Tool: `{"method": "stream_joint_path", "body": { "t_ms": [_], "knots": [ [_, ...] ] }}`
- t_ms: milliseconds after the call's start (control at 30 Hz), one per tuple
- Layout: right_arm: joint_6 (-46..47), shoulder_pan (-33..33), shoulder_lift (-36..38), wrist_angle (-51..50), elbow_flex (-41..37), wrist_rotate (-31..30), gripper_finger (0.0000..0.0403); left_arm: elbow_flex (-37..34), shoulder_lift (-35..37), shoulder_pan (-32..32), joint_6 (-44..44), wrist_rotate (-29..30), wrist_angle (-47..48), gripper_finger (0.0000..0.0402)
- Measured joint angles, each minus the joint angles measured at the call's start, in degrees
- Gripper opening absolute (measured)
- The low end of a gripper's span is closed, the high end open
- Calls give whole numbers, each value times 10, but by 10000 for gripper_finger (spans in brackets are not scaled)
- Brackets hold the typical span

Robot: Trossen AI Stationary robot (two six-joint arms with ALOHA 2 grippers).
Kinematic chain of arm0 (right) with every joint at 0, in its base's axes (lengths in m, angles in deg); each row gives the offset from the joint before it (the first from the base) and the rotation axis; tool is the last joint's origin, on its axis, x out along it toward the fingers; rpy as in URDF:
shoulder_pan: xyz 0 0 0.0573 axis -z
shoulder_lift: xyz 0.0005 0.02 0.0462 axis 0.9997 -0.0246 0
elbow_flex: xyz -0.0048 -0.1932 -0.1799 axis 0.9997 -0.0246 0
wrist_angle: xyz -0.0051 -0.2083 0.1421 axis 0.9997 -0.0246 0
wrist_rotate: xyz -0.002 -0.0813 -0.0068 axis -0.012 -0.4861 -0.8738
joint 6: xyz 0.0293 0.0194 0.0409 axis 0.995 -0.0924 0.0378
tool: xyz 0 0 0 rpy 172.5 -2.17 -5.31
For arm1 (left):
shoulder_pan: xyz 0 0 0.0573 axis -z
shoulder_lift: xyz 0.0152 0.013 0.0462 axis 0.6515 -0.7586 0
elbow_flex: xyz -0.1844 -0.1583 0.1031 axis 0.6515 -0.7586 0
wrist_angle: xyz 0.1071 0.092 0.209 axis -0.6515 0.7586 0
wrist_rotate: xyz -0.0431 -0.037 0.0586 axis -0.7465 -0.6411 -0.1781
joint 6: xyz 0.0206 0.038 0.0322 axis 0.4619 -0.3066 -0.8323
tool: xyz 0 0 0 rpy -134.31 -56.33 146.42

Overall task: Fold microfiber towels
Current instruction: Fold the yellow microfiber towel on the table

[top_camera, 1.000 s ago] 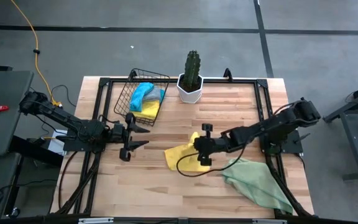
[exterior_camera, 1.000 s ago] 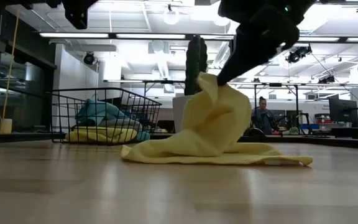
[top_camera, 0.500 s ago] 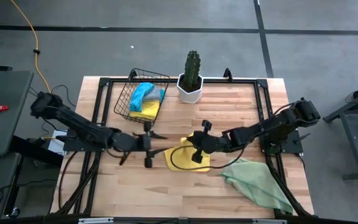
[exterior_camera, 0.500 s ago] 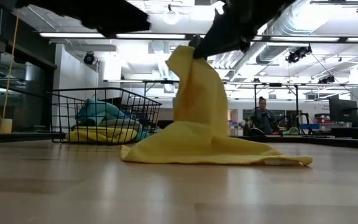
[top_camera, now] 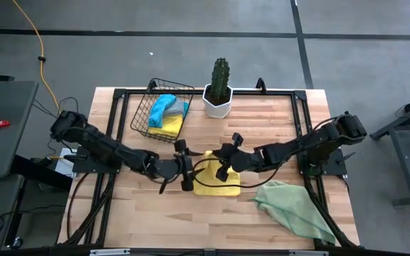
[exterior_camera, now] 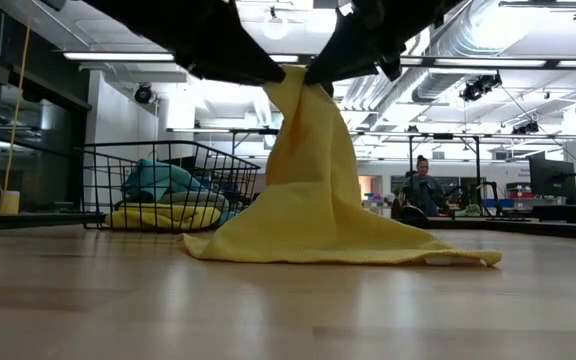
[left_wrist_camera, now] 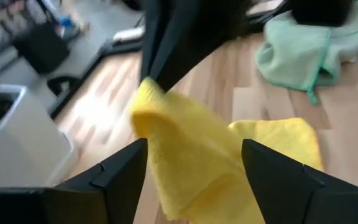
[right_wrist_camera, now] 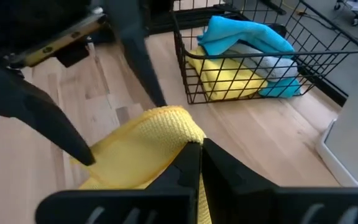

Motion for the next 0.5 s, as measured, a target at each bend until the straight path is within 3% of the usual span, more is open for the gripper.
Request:
{"method": "stream_joint_path", "body": {
  "t_ms": [233, 400, 500],
  "knots": [
    [-3, 3, 0, 2, 0, -13, 0, 7, -1, -31, 116, -37, 45, 255],
    [-5, 3, 0, 4, 0, -14, 0, 7, -1, -59, 169, -135, 66, 255],
    [-5, 3, 0, 4, 0, -16, 0, 7, -1, -67, 183, -156, 66, 255]
  ]
}}
